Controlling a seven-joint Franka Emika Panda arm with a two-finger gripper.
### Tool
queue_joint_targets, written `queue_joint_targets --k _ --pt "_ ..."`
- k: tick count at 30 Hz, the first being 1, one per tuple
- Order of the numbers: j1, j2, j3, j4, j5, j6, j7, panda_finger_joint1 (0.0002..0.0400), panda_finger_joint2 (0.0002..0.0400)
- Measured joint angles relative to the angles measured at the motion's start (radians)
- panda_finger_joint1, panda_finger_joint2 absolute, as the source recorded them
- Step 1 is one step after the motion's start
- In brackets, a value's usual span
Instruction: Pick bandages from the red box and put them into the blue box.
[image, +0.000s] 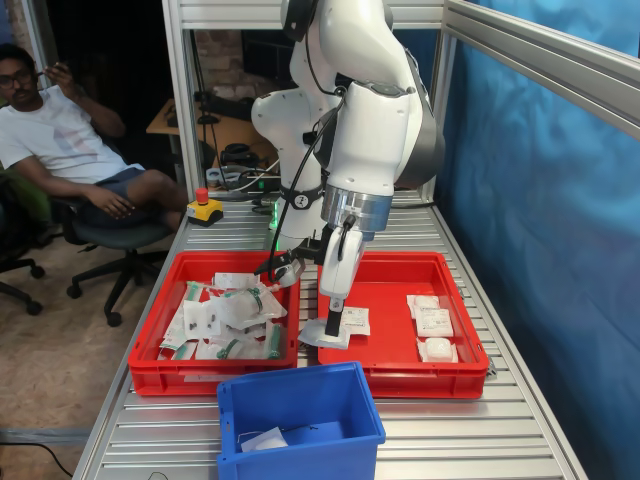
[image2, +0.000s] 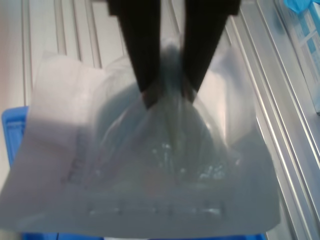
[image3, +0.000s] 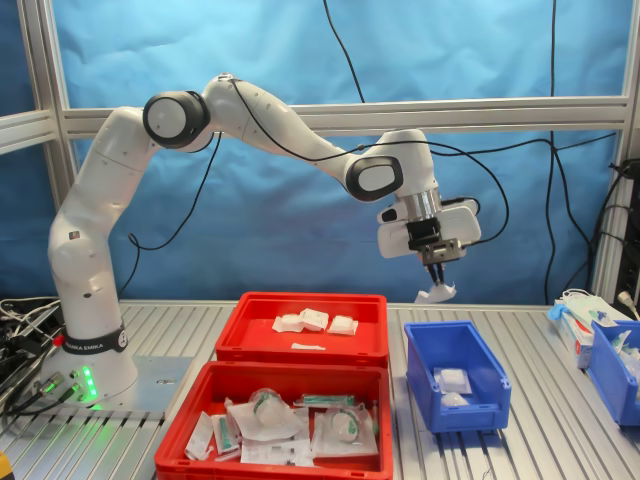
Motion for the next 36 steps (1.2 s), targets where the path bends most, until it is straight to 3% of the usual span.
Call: queue_joint_targets --k 9,10,13,14,22,23,24,25,29,30,34,35,36 --pt "0.0 0.0 -0.004 0.008 0.0 -0.007 0.0 0.0037 0.0037" --pt "0.0 0.0 -0.004 0.009 0.0 -0.007 0.0 0.0084 0.0084" --pt "0.0 0.0 -0.005 0.01 0.0 -0.008 0.0 0.0084 0.0084" --pt "0.0 0.0 -0.006 0.01 0.0 -0.009 0.0 0.0134 0.0134" --pt "0.0 0.0 -0.007 0.01 0.0 -0.011 0.0 0.0134 0.0134" --pt "0.0 0.0 -0.007 0.01 0.0 -0.011 0.0 0.0184 0.0184" --pt "0.0 0.0 -0.007 0.01 0.0 -0.011 0.0 0.0184 0.0184" --pt "0.0 0.0 -0.008 0.01 0.0 -0.014 0.0 0.0234 0.0234" --pt "0.0 0.0 -0.008 0.01 0.0 -0.027 0.0 0.0234 0.0234" --pt "0.0 0.0 -0.008 0.01 0.0 -0.029 0.0 0.0284 0.0284" --pt "0.001 -0.004 -0.008 0.002 0.0 -0.034 0.0 0.0284 0.0284" --pt "0.001 -0.006 -0.008 -0.001 0.0 -0.034 0.0 0.0334 0.0334" --pt "0.002 -0.013 -0.008 -0.011 0.0 -0.034 0.0 0.0334 0.0334"
